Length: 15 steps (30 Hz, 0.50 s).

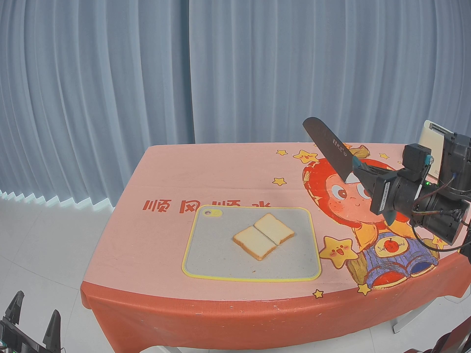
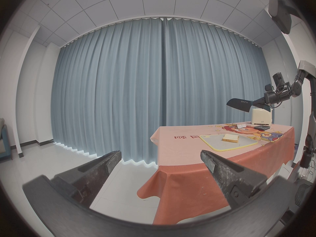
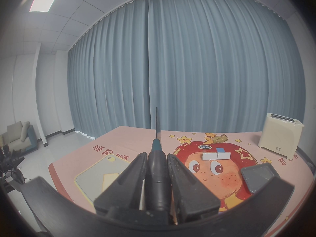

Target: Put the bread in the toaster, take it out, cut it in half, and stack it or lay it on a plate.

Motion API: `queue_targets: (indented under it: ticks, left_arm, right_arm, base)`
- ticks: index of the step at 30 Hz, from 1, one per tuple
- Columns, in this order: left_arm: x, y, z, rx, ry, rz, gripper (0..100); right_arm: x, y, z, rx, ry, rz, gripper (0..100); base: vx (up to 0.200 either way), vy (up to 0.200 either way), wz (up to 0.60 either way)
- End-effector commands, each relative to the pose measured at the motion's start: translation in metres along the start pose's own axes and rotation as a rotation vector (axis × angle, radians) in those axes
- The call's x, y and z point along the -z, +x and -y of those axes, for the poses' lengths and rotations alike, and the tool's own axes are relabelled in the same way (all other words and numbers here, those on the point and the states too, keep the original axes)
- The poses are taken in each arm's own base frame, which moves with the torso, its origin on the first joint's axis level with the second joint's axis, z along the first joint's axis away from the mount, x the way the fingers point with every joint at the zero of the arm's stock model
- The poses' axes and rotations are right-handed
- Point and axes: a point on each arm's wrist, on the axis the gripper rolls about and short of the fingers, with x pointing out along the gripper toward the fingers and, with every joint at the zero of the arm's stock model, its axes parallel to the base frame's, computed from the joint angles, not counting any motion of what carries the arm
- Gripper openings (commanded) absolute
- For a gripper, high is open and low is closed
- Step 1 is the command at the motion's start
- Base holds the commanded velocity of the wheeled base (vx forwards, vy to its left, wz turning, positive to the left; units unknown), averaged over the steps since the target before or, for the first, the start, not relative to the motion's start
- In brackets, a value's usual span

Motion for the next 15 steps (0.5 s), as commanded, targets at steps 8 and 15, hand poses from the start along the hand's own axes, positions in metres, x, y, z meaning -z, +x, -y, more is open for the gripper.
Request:
queue_targets:
  ticks: [8,15]
  left_arm:
    - [0.005,0.0,0.0,0.0,0.0,-0.001,100]
    - [0.005,0.0,0.0,0.0,0.0,-0.001,100]
  right_arm:
    - [-0.001,0.003,0.013,0.05,0.014,0.001,0]
    - [-0.004,0.002,0.021,0.079,0.023,0.016,0]
  base:
    - [0.0,0.0,0.0]
    - [0.0,0.0,0.0]
